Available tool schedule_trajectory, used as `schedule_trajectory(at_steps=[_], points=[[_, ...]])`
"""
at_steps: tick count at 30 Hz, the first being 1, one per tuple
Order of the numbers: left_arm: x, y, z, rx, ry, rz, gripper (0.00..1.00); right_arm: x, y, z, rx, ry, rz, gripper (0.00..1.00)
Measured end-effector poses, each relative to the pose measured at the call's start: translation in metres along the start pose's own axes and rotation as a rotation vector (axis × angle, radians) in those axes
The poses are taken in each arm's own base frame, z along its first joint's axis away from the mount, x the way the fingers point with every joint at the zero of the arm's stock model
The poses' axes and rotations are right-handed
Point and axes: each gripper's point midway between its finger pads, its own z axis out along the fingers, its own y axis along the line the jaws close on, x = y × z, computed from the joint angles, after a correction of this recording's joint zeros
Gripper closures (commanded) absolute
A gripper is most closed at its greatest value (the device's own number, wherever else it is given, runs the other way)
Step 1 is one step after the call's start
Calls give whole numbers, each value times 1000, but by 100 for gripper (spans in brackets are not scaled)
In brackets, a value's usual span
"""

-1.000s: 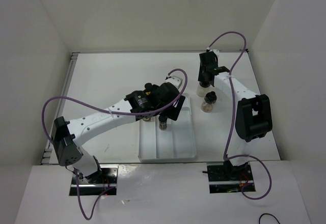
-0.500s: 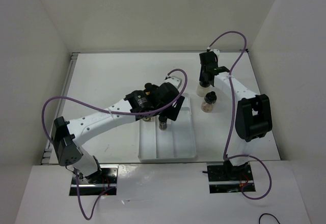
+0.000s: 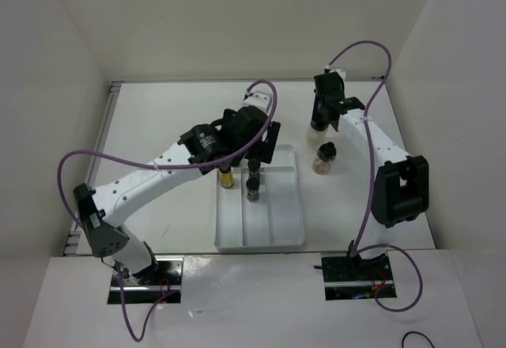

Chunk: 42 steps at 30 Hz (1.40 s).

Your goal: Organize the condiment bottles

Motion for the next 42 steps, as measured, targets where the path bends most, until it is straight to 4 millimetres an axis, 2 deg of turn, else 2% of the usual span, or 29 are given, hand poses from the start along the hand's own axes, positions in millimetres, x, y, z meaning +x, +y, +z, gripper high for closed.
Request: schedule_trajectory(at_steps=[6, 9, 12, 16, 19, 24, 31, 35, 39, 42], points=[[-31, 29, -3, -85, -71, -29, 0, -37, 6, -51, -66, -111, 13, 100], [-43, 54, 1, -142, -91, -47, 0, -47, 28, -86, -122, -174, -19, 100], [-52, 84, 5, -209, -97, -64, 0, -37, 64, -117, -200, -199, -77, 100], [-72, 125, 2, -288, -131, -104, 0, -6, 107, -143, -302, -165, -146, 100], [-91, 153, -5, -337, -176, -143, 0, 20, 114, -144, -306, -109, -177, 100], [-101, 186, -19, -391, -209, -187, 0, 52, 98, -139, -268, -30, -188, 100], [-108, 206, -41, -407, -249, -213, 0, 63, 90, -150, -294, -9, -146, 100], [-105, 216, -51, -416, -259, -229, 0, 86, 89, -146, -311, 37, -141, 100], [-98, 221, -52, -417, -251, -235, 0, 108, 86, -139, -311, 90, -152, 100], [-91, 224, -48, -418, -231, -234, 0, 112, 88, -138, -318, 101, -152, 100]])
